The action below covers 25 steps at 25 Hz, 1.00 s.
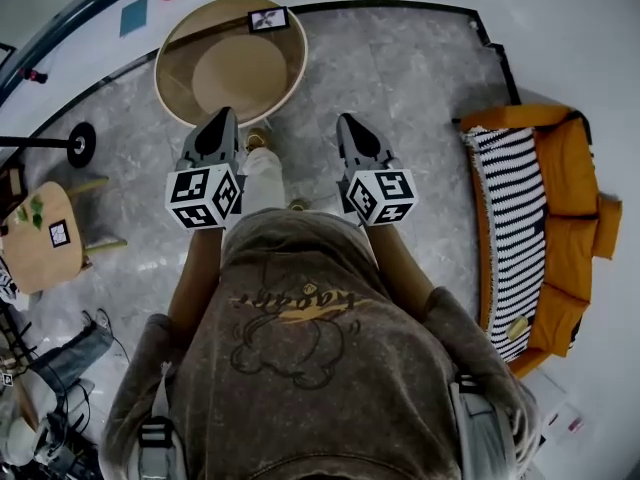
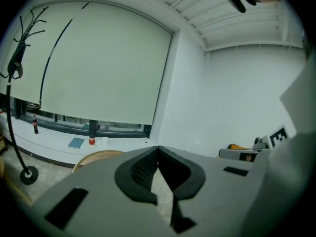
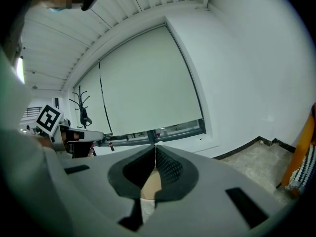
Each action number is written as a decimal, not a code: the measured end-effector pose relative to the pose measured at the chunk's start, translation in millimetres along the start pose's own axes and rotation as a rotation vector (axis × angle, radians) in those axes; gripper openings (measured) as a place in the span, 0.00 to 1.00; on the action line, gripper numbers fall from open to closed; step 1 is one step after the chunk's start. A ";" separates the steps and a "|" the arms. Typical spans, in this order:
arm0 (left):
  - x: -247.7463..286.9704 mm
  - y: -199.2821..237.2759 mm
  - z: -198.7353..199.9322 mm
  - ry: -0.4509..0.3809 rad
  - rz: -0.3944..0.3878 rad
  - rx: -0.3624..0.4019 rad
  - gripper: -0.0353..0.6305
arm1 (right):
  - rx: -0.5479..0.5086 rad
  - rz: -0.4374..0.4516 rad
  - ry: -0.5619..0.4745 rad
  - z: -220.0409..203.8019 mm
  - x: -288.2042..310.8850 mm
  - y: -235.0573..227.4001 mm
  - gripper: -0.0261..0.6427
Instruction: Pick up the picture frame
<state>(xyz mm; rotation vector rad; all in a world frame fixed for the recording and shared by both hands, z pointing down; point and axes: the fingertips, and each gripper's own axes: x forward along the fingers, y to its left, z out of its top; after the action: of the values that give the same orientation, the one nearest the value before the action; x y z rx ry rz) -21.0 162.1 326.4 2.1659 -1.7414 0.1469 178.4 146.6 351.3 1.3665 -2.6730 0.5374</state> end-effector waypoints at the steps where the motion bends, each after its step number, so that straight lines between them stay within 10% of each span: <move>1: 5.0 4.4 2.1 0.002 -0.005 0.002 0.08 | 0.002 -0.003 -0.001 1.4 7.3 0.3 0.07; 25: 134.5 88.9 49.2 0.052 -0.068 0.004 0.08 | 0.004 -0.032 0.059 31.3 157.6 -22.1 0.07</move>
<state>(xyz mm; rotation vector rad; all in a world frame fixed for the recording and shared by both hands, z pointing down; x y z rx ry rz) -81.5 5.4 339.4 2.2014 -1.6380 0.1870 104.7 2.8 365.5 1.3703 -2.6003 0.5710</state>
